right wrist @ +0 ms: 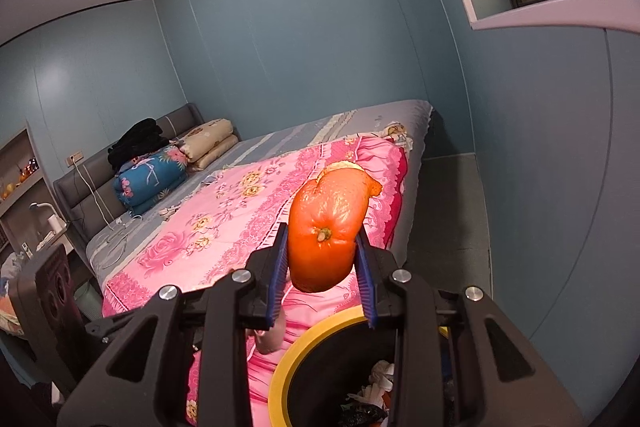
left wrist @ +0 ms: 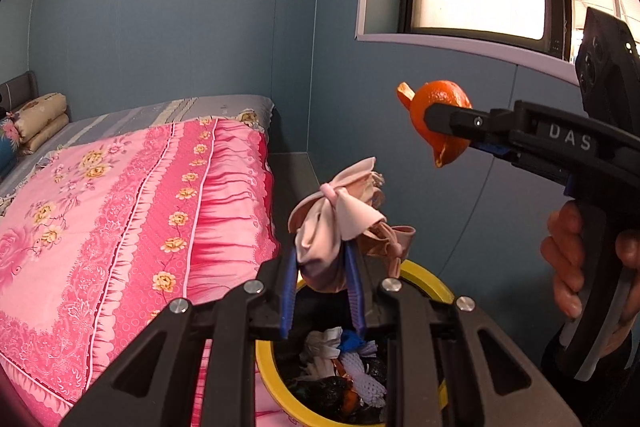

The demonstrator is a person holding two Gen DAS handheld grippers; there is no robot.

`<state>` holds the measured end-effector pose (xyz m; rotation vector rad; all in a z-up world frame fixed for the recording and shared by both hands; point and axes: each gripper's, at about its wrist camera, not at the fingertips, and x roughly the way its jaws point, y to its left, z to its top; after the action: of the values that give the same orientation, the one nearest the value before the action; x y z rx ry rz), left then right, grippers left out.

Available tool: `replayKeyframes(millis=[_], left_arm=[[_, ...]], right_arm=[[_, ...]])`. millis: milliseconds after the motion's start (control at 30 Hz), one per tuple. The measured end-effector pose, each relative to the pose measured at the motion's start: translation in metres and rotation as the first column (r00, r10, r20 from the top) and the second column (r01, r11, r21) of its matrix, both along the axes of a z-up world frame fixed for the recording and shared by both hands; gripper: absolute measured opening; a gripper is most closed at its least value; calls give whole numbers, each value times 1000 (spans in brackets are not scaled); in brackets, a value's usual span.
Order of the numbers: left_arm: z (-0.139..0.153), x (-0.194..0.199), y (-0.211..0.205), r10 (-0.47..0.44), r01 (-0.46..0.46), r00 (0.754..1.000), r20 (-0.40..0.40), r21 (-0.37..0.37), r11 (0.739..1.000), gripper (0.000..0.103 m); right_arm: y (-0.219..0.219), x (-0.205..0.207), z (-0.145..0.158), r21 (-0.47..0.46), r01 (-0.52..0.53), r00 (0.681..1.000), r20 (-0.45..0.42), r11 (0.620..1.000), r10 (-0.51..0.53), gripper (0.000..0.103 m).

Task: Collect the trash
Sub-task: 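Carry the beige cloth and orange peel over the bin and release both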

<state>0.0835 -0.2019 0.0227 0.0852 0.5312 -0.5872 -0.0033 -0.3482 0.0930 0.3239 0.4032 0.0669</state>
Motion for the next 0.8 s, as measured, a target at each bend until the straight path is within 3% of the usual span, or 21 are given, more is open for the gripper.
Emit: replayKeyframes(millis=[800], left_arm=[[-43,17,-14,-19,23,988,-155,20,1000,21]], right_arm=[[-4,12,-26,57,12,996,-93,998,-6,31]])
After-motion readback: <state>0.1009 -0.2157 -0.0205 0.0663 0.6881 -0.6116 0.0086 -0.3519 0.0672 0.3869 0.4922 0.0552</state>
